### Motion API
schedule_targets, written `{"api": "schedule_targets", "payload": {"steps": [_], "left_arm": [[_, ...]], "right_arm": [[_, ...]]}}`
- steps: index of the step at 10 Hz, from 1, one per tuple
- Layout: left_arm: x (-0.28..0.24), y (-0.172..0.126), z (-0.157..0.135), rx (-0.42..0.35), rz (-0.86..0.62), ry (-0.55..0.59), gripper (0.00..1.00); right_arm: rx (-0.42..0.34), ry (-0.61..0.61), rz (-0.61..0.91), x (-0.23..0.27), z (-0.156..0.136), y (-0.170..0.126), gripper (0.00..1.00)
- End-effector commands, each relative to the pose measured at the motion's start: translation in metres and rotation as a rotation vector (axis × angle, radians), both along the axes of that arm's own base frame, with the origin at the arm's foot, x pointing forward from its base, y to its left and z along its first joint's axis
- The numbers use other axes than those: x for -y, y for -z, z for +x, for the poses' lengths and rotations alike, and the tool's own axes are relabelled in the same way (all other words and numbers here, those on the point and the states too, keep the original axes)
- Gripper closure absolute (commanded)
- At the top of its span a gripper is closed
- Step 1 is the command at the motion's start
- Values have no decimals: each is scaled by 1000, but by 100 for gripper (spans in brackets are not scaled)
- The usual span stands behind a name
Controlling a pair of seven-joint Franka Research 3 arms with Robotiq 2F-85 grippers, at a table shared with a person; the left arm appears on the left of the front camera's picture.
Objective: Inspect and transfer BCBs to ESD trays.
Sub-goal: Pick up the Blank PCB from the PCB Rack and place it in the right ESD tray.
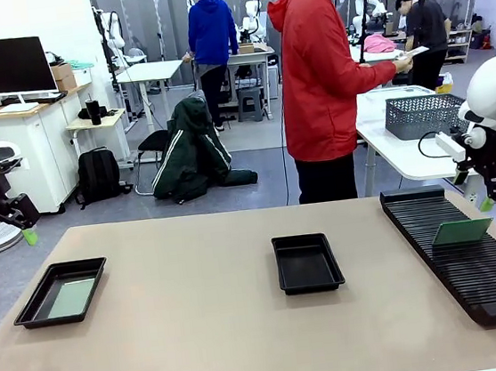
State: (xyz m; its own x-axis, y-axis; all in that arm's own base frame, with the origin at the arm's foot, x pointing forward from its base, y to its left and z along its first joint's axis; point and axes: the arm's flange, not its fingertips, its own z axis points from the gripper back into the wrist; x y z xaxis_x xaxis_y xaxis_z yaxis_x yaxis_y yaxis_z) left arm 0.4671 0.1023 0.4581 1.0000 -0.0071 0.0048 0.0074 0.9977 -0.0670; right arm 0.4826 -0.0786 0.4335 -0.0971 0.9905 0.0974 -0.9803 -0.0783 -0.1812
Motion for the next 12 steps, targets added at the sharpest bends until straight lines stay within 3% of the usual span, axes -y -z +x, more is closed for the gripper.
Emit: {"api": "schedule_targets", "payload": {"steps": [1, 7, 12], "left_arm": [[-1, 3, -1, 15, -1, 5, 0], [-1, 3, -1, 15, -1, 5, 0], [-1, 3, -1, 15, -1, 5, 0]], "right_arm": [[2, -6, 18, 8, 5, 12, 0], [7, -8, 17, 6, 8, 58, 0], [14, 39, -28, 3, -2, 70, 0]]}}
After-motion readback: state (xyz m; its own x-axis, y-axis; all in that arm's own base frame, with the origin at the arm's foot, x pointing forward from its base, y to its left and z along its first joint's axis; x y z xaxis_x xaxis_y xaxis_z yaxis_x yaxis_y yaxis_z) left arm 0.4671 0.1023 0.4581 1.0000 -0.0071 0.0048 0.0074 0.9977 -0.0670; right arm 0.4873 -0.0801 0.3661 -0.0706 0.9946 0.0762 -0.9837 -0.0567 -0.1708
